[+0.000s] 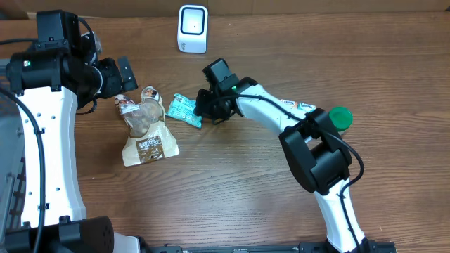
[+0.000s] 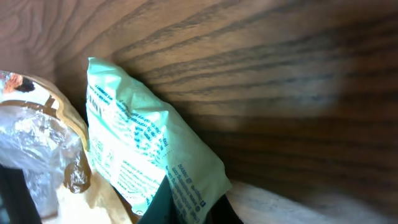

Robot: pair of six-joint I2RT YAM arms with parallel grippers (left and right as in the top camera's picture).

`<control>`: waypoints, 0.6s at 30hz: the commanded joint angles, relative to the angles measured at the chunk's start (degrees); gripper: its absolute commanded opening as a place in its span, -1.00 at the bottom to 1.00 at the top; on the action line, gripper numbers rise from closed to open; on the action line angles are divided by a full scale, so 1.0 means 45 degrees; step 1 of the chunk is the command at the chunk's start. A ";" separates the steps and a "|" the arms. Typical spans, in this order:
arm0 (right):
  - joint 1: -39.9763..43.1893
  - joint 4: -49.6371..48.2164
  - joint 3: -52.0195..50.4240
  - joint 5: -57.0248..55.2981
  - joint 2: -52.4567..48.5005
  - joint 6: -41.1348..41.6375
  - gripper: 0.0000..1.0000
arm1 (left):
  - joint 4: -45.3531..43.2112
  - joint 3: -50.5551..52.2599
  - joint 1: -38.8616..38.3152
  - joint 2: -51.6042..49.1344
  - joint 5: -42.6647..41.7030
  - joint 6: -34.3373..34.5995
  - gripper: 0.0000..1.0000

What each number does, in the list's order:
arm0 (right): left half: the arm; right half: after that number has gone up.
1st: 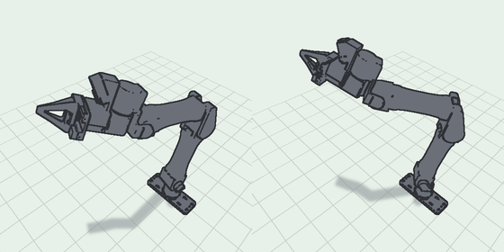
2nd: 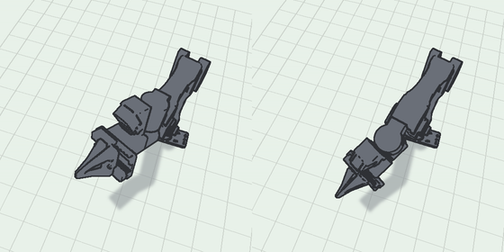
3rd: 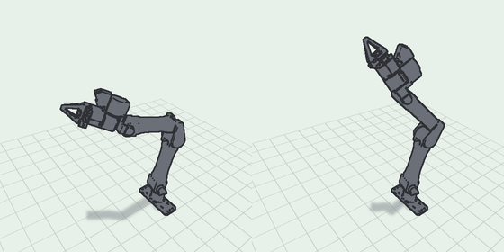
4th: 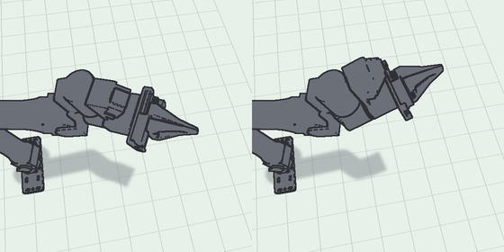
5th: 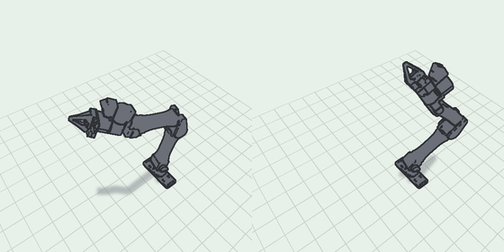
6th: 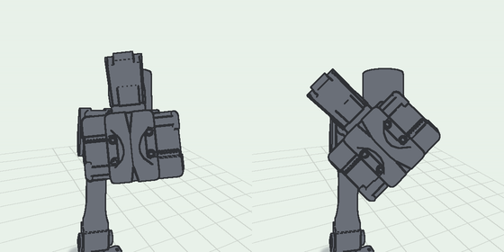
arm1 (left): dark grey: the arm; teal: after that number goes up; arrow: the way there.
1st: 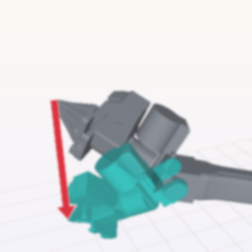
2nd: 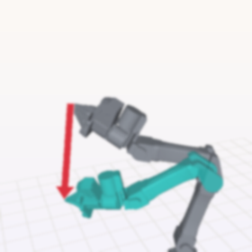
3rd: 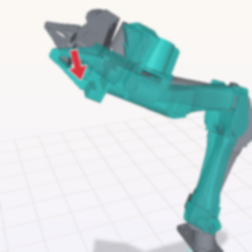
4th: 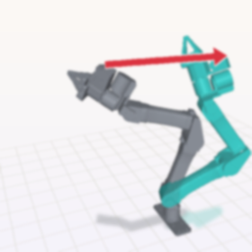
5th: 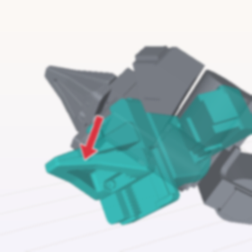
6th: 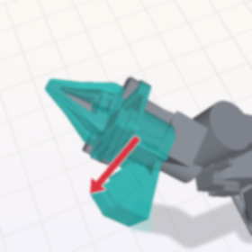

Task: Scan the item barcode
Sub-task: 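Reach the right gripper to the green tissue pack and grasp it, then lift the green tissue pack and carry it toward the scanner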

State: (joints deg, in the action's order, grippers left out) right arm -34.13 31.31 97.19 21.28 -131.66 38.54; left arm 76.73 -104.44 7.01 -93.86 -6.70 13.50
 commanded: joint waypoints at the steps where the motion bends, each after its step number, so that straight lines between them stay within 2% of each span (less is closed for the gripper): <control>1: 0.0986 0.0272 0.0092 0.1661 0.0180 -0.2958 -0.93 | -0.0010 -0.0087 0.0034 0.0189 -0.0049 -0.0092 0.99; 4: 0.1899 0.1350 0.0092 0.3099 0.0942 -0.5493 -0.87 | -0.0015 -0.0087 0.0034 0.0189 -0.0049 -0.0097 0.99; 8: 0.2565 0.2584 0.0087 0.3162 0.1137 -0.6057 -0.31 | -0.0010 -0.0087 0.0034 0.0189 -0.0049 -0.0092 0.99; 9: 0.2701 0.3079 0.0087 0.3191 0.1059 -0.6411 -0.09 | -0.0015 -0.0087 0.0034 0.0189 -0.0049 -0.0097 0.99; 10: 0.2735 0.3249 0.0083 0.3191 0.1039 -0.6402 -0.05 | -0.0015 -0.0087 0.0034 0.0189 -0.0049 -0.0097 0.99; 13: 0.2783 0.3585 -0.0083 0.3201 0.0797 -0.4425 -0.01 | -0.0015 -0.0087 0.0034 0.0189 -0.0049 -0.0092 0.99; 18: 0.2594 0.2103 -0.1093 0.3356 0.0772 -0.2123 -0.01 | -0.0015 -0.0087 0.0034 0.0189 -0.0049 -0.0092 0.99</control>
State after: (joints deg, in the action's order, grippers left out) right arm -21.52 43.81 95.04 35.20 -129.60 21.50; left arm 76.73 -104.44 7.01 -93.86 -6.68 13.50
